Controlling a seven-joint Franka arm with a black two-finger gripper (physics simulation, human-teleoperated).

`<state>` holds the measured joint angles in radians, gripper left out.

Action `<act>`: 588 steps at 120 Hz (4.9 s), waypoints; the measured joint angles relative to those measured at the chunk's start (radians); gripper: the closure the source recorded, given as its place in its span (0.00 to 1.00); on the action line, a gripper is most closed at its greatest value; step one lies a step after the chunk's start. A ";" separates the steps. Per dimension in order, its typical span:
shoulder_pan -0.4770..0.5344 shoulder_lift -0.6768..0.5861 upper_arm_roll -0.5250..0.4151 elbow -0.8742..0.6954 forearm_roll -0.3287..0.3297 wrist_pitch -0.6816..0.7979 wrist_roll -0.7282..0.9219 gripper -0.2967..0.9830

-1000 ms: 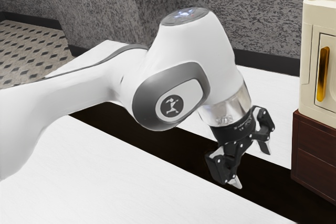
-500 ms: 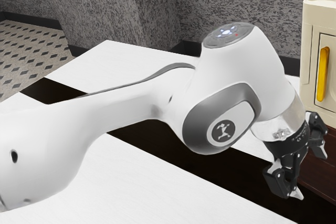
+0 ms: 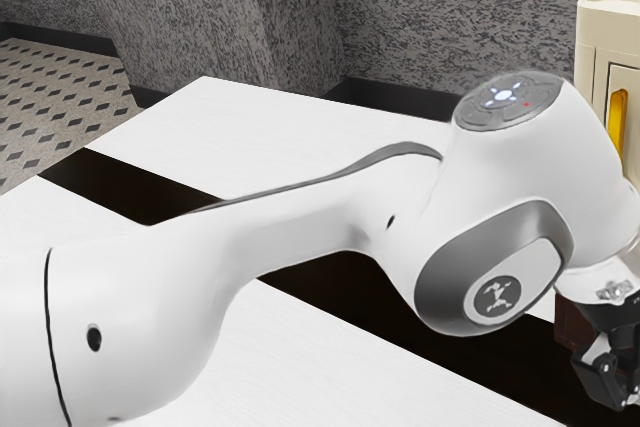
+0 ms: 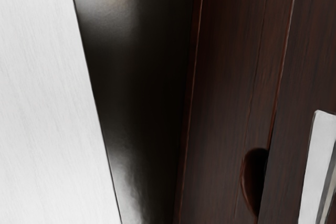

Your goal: Pull the drawer handle with one arm to open the drawer

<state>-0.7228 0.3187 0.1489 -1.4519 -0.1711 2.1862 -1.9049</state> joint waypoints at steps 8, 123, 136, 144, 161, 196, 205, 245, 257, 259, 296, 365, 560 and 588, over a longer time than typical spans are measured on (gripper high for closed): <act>0.000 0.009 -0.001 0.004 0.000 0.008 -0.002 0.23; 0.009 0.053 -0.007 0.050 -0.010 0.046 0.001 0.58; 0.009 0.056 -0.005 0.049 -0.012 0.046 0.001 0.62; 0.011 0.059 -0.005 0.048 -0.013 0.046 0.001 0.64; 0.008 0.058 -0.004 0.044 -0.012 0.046 0.002 0.70; -0.020 0.016 -0.003 -0.017 -0.008 0.045 0.005 0.76; -0.027 -0.018 -0.004 -0.059 -0.006 0.046 0.006 0.77; -0.055 -0.093 -0.002 -0.165 0.029 0.054 0.011 0.78; -0.059 -0.107 -0.002 -0.180 0.049 0.056 0.011 0.79; -0.059 -0.108 -0.003 -0.181 0.052 0.057 0.010 0.79; -0.065 -0.156 -0.004 -0.228 0.077 0.063 0.004 0.80; -0.114 -0.236 0.018 -0.333 0.068 0.057 0.004 0.80; 0.063 -0.410 0.021 0.013 0.239 -0.328 -0.004 0.50; 0.397 -0.466 0.022 -0.031 0.184 -0.674 0.059 0.32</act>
<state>-0.3258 -0.1469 0.1710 -1.4832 0.0126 1.5126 -1.8454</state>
